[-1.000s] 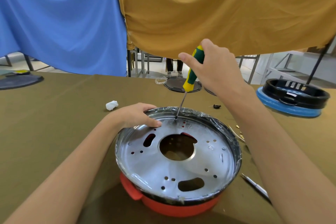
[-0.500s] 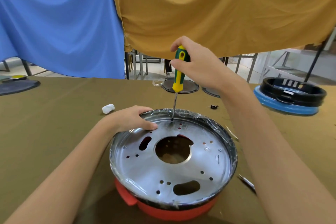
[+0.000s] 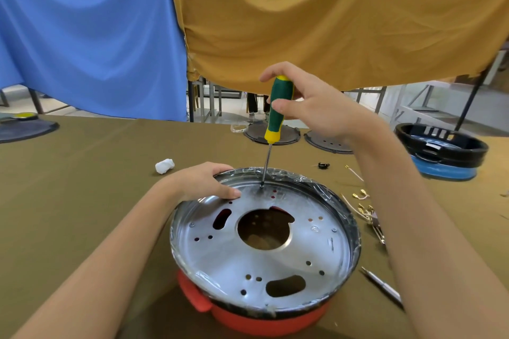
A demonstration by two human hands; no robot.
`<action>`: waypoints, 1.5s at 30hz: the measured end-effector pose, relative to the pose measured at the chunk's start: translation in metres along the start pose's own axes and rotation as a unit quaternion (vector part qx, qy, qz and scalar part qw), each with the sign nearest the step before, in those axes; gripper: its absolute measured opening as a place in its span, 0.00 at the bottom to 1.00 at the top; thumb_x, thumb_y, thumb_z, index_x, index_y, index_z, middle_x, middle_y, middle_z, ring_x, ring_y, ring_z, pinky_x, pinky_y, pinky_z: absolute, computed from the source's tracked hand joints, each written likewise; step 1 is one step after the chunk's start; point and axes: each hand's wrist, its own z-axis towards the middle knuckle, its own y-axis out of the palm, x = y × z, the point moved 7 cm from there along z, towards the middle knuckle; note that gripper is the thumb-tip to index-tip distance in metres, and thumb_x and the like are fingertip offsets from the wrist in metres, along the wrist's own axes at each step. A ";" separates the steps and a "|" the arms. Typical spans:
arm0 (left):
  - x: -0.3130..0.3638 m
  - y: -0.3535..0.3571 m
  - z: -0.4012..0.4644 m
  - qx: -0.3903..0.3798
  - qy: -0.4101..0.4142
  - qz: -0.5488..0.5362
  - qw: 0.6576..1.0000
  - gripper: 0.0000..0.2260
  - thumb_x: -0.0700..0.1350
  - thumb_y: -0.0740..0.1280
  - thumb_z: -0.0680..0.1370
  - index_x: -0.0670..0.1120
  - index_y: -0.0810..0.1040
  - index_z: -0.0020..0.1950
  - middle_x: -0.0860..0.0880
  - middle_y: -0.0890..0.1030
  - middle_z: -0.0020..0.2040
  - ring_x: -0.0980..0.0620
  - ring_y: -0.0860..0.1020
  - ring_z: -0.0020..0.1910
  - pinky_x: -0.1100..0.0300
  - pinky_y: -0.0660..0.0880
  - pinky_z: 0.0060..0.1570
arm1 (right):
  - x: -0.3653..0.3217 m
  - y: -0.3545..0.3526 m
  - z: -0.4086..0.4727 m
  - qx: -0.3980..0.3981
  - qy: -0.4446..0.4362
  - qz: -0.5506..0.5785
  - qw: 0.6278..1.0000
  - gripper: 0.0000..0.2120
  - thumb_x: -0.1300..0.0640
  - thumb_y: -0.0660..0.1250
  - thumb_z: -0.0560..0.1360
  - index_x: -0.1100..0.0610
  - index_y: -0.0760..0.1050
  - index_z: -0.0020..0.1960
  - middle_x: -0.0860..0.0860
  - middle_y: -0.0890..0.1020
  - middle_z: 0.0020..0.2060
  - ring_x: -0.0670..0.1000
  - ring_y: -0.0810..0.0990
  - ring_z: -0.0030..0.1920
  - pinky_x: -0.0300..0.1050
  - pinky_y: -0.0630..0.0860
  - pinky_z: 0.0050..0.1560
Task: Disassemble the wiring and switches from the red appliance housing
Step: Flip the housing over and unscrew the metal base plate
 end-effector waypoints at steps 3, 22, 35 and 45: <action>-0.001 0.000 0.000 0.003 -0.004 0.010 1.000 0.08 0.58 0.72 0.74 0.63 0.79 0.52 0.63 0.84 0.46 0.60 0.82 0.47 0.54 0.76 0.59 | 0.009 0.001 0.003 0.068 0.045 -0.048 0.996 0.15 0.50 0.60 0.82 0.47 0.67 0.69 0.50 0.71 0.50 0.52 0.73 0.46 0.45 0.71 0.42; -0.001 0.001 -0.001 -0.005 -0.002 -0.009 1.000 0.08 0.58 0.72 0.74 0.62 0.79 0.52 0.62 0.84 0.46 0.62 0.82 0.44 0.56 0.77 0.54 | -0.002 0.007 0.005 0.188 0.036 -0.121 0.974 0.18 0.44 0.67 0.79 0.55 0.72 0.62 0.52 0.67 0.50 0.52 0.72 0.47 0.42 0.72 0.48; 0.001 0.001 -0.002 -0.004 -0.001 -0.003 1.000 0.08 0.57 0.72 0.75 0.61 0.79 0.52 0.62 0.84 0.46 0.62 0.82 0.45 0.57 0.76 0.55 | -0.013 0.010 0.003 0.179 0.021 -0.043 0.983 0.14 0.53 0.66 0.79 0.54 0.72 0.63 0.52 0.73 0.50 0.52 0.75 0.47 0.43 0.74 0.46; 0.001 0.000 -0.001 -0.004 -0.010 0.004 1.000 0.09 0.58 0.72 0.75 0.62 0.78 0.53 0.63 0.83 0.46 0.62 0.82 0.46 0.57 0.76 0.57 | -0.007 0.002 0.006 0.188 0.032 -0.056 0.980 0.21 0.60 0.65 0.79 0.56 0.69 0.71 0.52 0.74 0.54 0.51 0.72 0.50 0.42 0.70 0.49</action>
